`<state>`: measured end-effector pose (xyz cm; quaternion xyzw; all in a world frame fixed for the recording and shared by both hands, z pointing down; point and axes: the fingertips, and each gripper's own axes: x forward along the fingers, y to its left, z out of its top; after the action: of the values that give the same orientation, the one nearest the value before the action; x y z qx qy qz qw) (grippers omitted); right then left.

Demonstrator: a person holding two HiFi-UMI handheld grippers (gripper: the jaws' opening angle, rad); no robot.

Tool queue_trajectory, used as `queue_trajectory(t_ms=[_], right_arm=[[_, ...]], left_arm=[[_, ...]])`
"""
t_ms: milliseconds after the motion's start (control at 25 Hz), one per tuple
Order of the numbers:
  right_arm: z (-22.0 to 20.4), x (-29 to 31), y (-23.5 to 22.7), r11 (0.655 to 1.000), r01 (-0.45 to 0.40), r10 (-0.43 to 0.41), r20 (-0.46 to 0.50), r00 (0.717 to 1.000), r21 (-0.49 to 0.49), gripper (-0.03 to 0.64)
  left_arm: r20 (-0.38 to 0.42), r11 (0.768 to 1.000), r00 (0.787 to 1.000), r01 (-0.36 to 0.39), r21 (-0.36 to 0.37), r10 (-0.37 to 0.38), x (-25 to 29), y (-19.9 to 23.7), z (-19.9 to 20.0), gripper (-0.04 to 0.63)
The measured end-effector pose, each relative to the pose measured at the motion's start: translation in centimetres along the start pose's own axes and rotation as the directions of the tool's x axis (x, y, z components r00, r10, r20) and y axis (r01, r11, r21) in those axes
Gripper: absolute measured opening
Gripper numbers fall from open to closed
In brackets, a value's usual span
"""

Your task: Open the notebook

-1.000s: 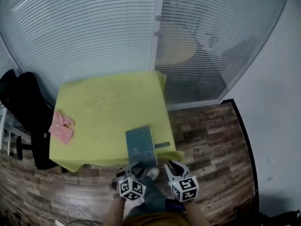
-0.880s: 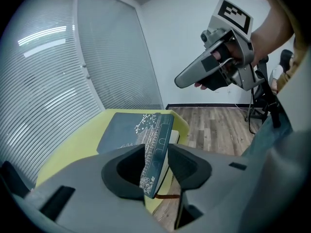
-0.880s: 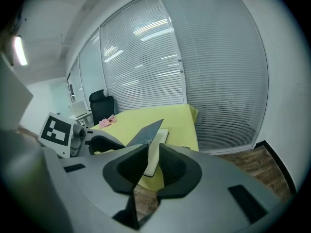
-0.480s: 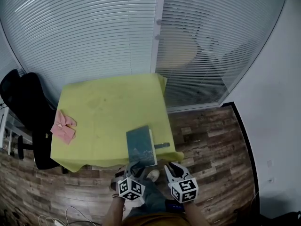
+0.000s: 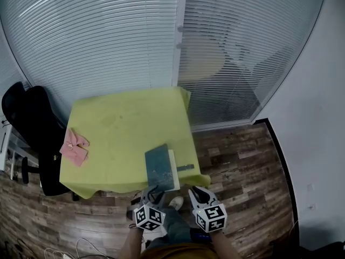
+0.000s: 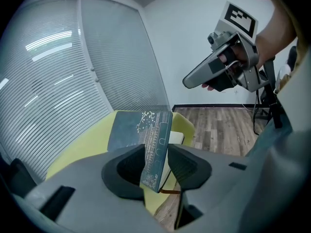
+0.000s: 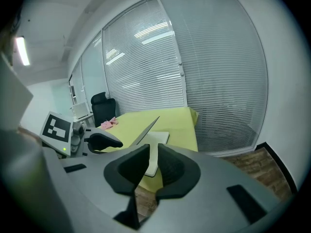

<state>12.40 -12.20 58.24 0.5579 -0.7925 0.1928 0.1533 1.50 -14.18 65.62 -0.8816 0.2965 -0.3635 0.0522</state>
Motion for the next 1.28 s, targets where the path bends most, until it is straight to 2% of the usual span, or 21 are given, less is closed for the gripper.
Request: queue_trajectory(t_ms=[160, 400, 840, 1160, 1280], right_arm=[[0.3, 0.0, 0.3, 1.000, -0.009, 0.009, 0.006, 1.000, -0.008, 0.064], [0.4, -0.2, 0.4, 1.000, -0.012, 0.012, 0.010, 1.000, -0.014, 0.061], [0.3, -0.4, 1.3, 1.000, -0.024, 0.024, 0.013, 1.000, -0.005, 0.058], [0.0, -0.4, 2.3, 0.999, -0.047, 0.048, 0.000, 0.999, -0.015, 0.057], [0.1, -0.3, 2.5, 0.998, -0.055, 0.055, 0.003, 0.998, -0.017, 0.057]], left_arm=[[0.008, 1.000, 1.000, -0.017, -0.027, 0.017, -0.6, 0.3, -0.1, 0.164], [0.031, 0.993, 0.999, -0.035, -0.116, 0.039, -1.4, 1.1, -0.3, 0.163], [0.051, 0.977, 0.995, -0.075, -0.197, 0.087, -2.9, 2.0, -0.8, 0.158], [0.058, 0.962, 0.991, -0.100, -0.255, 0.119, -4.0, 2.9, -1.4, 0.150], [0.066, 0.948, 0.989, -0.105, -0.302, 0.131, -4.4, 3.2, -1.8, 0.144]])
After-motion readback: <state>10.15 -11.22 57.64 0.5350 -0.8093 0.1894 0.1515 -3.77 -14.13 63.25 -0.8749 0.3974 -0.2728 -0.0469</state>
